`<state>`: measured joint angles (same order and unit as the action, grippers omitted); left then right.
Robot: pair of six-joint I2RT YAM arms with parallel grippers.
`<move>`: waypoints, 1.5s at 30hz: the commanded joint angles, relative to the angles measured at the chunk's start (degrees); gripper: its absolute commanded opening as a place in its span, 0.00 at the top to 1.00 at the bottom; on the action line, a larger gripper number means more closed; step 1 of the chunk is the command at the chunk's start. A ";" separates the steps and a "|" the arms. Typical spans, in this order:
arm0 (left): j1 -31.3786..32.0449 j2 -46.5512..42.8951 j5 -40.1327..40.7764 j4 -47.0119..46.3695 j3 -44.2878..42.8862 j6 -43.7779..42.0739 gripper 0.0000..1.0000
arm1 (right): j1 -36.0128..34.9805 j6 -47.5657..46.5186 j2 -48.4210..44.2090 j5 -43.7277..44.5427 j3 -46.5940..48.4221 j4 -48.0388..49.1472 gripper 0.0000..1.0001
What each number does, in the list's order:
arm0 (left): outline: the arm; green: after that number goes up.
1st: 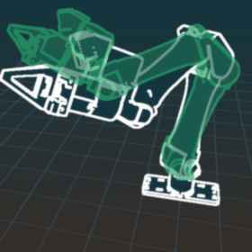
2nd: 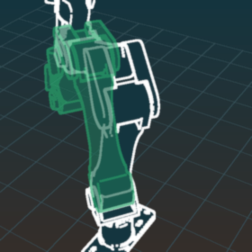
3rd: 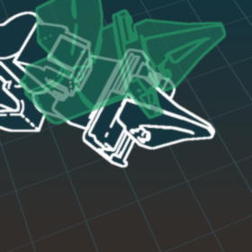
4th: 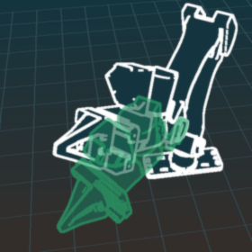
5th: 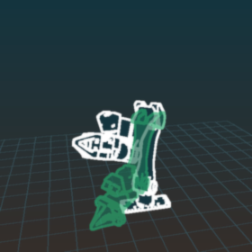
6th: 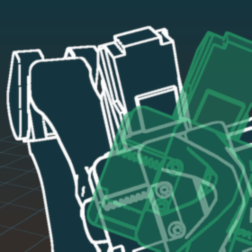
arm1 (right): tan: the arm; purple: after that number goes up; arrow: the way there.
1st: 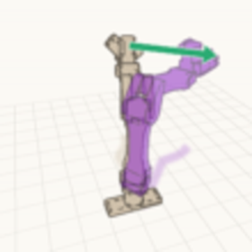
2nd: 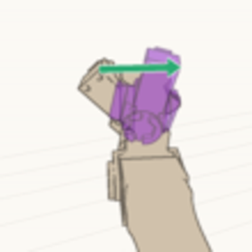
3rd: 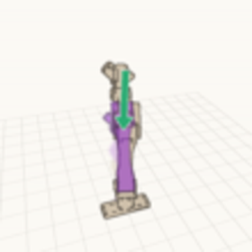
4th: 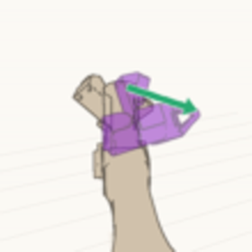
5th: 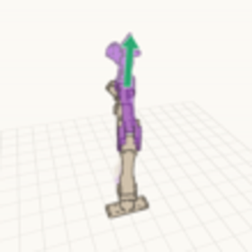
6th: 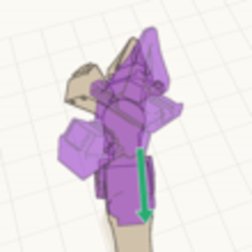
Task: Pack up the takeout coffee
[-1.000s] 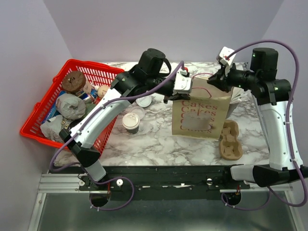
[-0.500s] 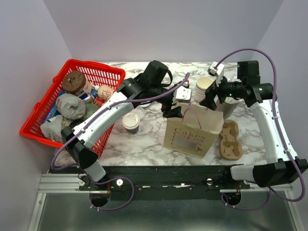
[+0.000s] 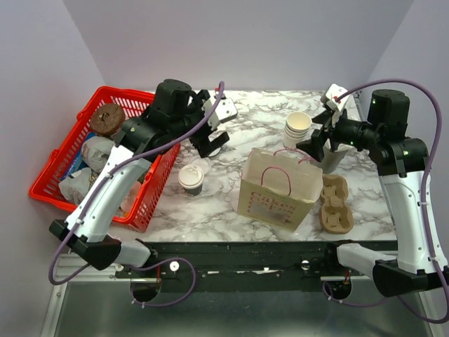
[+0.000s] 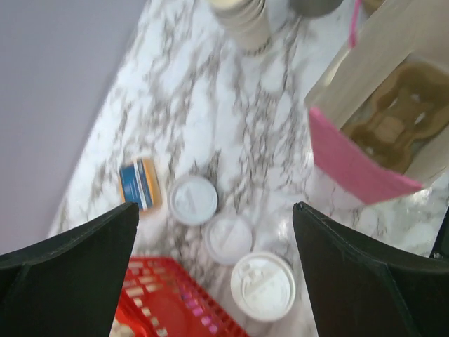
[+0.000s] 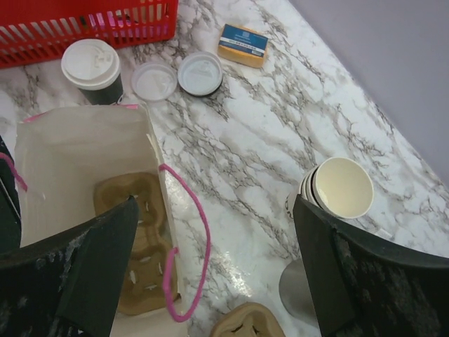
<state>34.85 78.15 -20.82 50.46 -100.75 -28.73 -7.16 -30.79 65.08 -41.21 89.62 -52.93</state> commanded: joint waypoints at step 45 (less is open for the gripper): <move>-8.92 18.18 16.52 17.66 12.06 25.66 0.02 | -0.05 16.55 1.72 2.72 -1.73 6.70 0.00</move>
<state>26.24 97.58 -2.22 66.76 -90.21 -3.16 -7.16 -13.98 67.79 -37.04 88.75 -47.55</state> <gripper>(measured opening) 0.985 0.995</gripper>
